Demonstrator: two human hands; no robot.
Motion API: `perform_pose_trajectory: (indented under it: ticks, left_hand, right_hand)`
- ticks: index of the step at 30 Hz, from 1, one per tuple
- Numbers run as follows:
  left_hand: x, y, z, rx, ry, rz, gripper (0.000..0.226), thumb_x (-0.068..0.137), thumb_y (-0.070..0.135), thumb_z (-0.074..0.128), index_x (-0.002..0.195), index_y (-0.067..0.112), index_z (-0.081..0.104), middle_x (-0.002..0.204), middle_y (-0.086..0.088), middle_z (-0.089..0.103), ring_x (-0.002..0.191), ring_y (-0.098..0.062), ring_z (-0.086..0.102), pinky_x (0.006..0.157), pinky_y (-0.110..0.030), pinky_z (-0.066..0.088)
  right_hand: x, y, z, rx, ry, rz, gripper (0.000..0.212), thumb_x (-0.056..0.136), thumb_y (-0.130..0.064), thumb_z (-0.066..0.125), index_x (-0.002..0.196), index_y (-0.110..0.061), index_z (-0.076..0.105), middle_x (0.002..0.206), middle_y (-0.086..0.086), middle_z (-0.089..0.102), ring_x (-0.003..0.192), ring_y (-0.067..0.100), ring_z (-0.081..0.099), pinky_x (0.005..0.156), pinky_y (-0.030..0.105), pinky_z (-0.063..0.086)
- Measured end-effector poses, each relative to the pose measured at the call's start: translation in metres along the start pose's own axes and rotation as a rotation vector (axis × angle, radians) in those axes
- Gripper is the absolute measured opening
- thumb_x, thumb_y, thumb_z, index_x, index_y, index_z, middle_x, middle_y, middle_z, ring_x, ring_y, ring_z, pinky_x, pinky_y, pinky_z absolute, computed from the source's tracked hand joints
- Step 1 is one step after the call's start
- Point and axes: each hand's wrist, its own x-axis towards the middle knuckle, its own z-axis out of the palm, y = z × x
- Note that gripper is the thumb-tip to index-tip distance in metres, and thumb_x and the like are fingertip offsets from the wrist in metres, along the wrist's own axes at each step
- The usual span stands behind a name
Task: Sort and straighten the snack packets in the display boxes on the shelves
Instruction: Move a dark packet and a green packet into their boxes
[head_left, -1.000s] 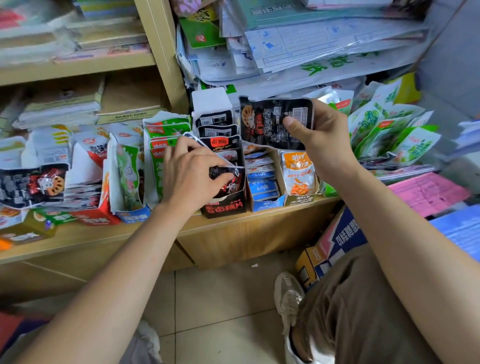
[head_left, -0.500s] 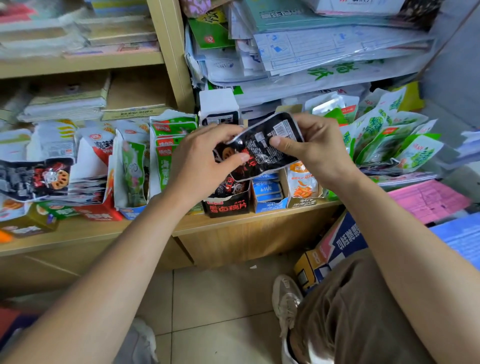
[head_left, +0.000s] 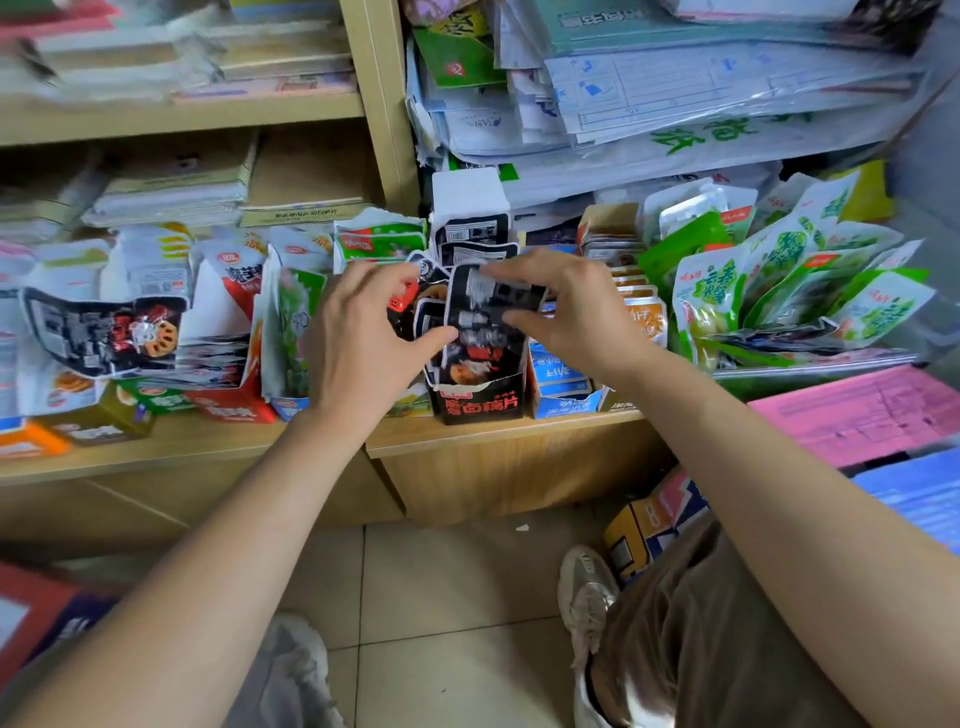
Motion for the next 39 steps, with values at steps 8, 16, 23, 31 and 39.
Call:
perform_pose_trajectory:
  ticks: [8, 16, 23, 31, 39]
  left_hand:
    - [-0.004, 0.004, 0.016, 0.171, -0.128, 0.268, 0.086, 0.072, 0.057, 0.08, 0.148, 0.034, 0.048, 0.144, 0.009, 0.05, 0.134, -0.025, 0.037, 0.111, -0.041, 0.034]
    - [0.007, 0.01, 0.037, 0.3, -0.121, 0.2, 0.069, 0.066, 0.055, 0.086, 0.129, 0.034, 0.066, 0.134, 0.004, 0.053, 0.13, -0.033, 0.035, 0.1, -0.052, 0.042]
    - [0.008, 0.026, 0.044, 0.428, -0.06, 0.111, 0.076, 0.062, 0.054, 0.088, 0.128, 0.031, 0.059, 0.131, 0.001, 0.048, 0.128, -0.033, 0.036, 0.097, -0.047, 0.038]
    - [0.012, 0.023, 0.048, 0.38, -0.042, 0.121, 0.081, 0.061, 0.056, 0.087, 0.131, 0.029, 0.057, 0.127, 0.0, 0.048, 0.122, -0.032, 0.04, 0.095, -0.048, 0.041]
    - [0.013, 0.031, 0.052, 0.31, -0.055, 0.15, 0.078, 0.064, 0.051, 0.084, 0.134, 0.029, 0.058, 0.131, -0.003, 0.048, 0.13, -0.032, 0.036, 0.102, -0.05, 0.033]
  right_hand:
    - [-0.013, -0.002, 0.004, -0.053, -0.128, -0.005, 0.049, 0.087, -0.003, 0.072, 0.133, -0.014, 0.063, 0.135, 0.0, 0.063, 0.125, 0.009, 0.055, 0.103, 0.006, 0.035]
    - [-0.032, 0.029, -0.063, -0.155, 0.164, 0.252, 0.028, 0.086, -0.007, 0.073, 0.113, -0.014, 0.075, 0.108, -0.005, 0.072, 0.094, 0.001, 0.063, 0.086, 0.009, 0.049]
    - [-0.042, 0.054, -0.075, -0.314, -0.038, 0.371, 0.055, 0.085, -0.018, 0.078, 0.137, -0.022, 0.06, 0.136, 0.004, 0.062, 0.128, 0.023, 0.051, 0.1, 0.029, 0.041]
    - [-0.046, 0.072, -0.061, -0.482, -0.186, 0.349, 0.073, 0.075, -0.026, 0.086, 0.141, -0.023, 0.055, 0.126, 0.008, 0.057, 0.115, 0.032, 0.046, 0.096, 0.05, 0.046]
    - [-0.059, 0.06, -0.076, -0.397, -0.142, 0.386, 0.039, 0.074, -0.033, 0.087, 0.108, -0.018, 0.076, 0.089, -0.006, 0.059, 0.095, 0.022, 0.051, 0.075, 0.033, 0.045]
